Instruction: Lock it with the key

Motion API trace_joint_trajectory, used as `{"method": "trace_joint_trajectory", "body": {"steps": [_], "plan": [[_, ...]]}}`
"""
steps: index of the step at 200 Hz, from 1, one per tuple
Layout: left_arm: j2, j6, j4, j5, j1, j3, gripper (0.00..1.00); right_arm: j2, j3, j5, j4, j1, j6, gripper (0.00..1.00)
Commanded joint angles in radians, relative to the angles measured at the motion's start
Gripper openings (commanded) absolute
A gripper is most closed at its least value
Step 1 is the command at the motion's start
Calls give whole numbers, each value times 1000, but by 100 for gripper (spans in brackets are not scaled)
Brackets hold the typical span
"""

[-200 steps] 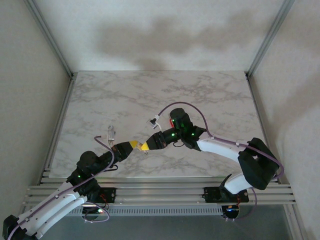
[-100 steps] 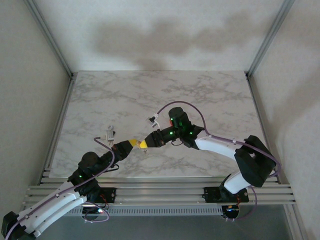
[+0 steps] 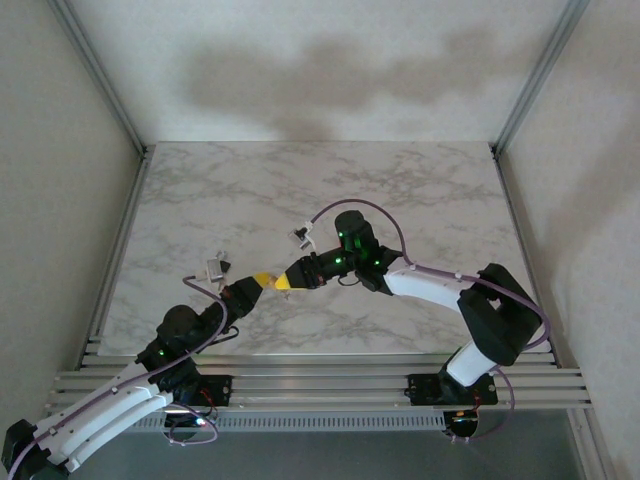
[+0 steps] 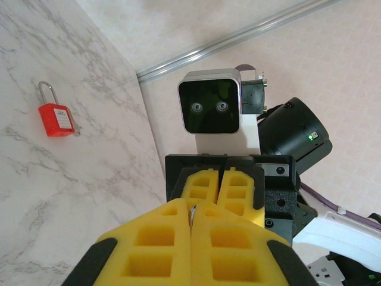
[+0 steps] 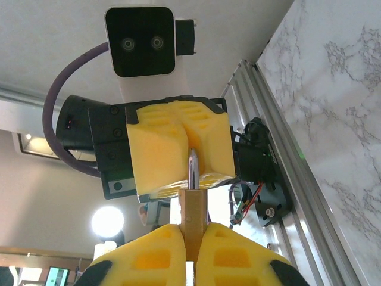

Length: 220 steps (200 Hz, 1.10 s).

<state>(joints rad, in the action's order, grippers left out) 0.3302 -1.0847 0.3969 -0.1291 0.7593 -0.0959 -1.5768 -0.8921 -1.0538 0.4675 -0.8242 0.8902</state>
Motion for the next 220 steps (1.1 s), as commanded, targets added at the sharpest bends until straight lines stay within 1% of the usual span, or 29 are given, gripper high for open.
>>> {"method": "trace_joint_trajectory", "body": {"steps": [1,53,70,82,99,128,155,190,220], "plan": [[-12,4,-13,-236,74,13,0,24,-32,215,47,7,-47,0],[-13,-25,-24,-155,73,17,0,49,11,197,8,7,-71,0],[-10,-42,-49,-118,73,12,0,64,22,199,-9,7,-84,4],[-10,-53,-49,-99,73,13,0,81,33,202,-15,7,-91,9],[-8,-67,-49,-76,73,13,0,100,44,207,-31,7,-106,19],[14,-74,-47,-51,74,13,0,129,53,221,-77,7,-136,28],[34,-84,-40,-32,72,16,0,157,55,240,-134,7,-175,41],[52,-86,-27,2,69,18,0,250,53,340,-284,7,-263,60],[102,-69,8,8,55,19,0,364,48,515,-453,9,-346,77]]}}
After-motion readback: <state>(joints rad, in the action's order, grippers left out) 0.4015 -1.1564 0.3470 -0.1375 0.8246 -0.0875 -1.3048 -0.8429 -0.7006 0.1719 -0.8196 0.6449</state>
